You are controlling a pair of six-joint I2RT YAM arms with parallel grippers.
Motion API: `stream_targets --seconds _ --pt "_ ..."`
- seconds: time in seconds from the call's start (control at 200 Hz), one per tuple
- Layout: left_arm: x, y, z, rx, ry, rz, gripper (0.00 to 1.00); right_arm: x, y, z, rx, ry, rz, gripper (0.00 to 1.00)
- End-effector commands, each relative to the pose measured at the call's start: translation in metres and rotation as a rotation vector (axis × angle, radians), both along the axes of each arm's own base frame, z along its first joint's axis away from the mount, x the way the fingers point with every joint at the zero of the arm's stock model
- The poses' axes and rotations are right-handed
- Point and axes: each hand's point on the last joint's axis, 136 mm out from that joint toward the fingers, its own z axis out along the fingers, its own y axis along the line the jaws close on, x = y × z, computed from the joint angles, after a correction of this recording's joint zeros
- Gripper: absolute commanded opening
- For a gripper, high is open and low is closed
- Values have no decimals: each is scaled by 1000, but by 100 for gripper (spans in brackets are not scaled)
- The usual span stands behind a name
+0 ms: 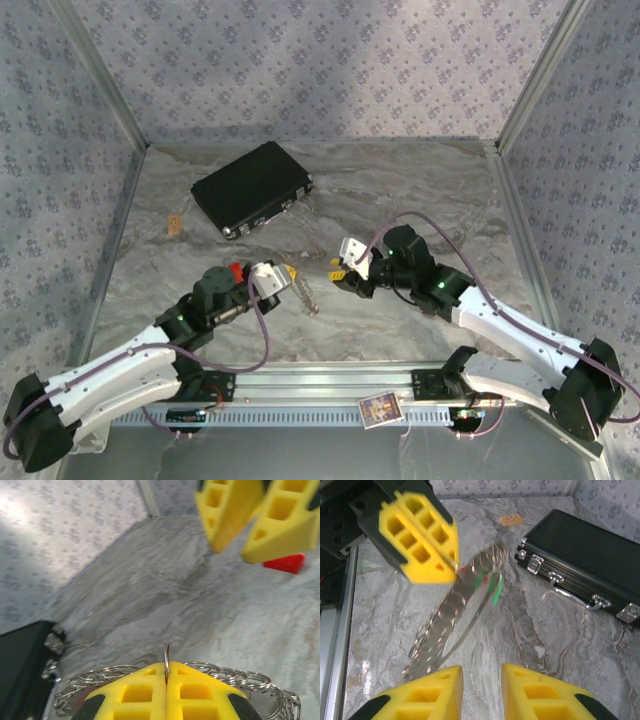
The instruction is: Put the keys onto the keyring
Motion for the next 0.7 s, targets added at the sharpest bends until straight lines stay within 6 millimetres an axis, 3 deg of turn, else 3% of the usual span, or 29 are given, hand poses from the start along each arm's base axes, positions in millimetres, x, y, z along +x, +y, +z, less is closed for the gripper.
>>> stream_targets --seconds 0.0,0.31,0.485,0.695 --pt "24 31 43 -68 -63 198 0 -1 3 -5 27 55 -43 27" --pt "53 104 65 -159 1 492 0 -15 42 -21 2 88 35 27" --pt "60 143 69 -154 11 650 0 -25 89 -39 -8 129 114 26" --pt "58 174 79 -138 -28 765 0 -34 150 -61 25 206 183 26"
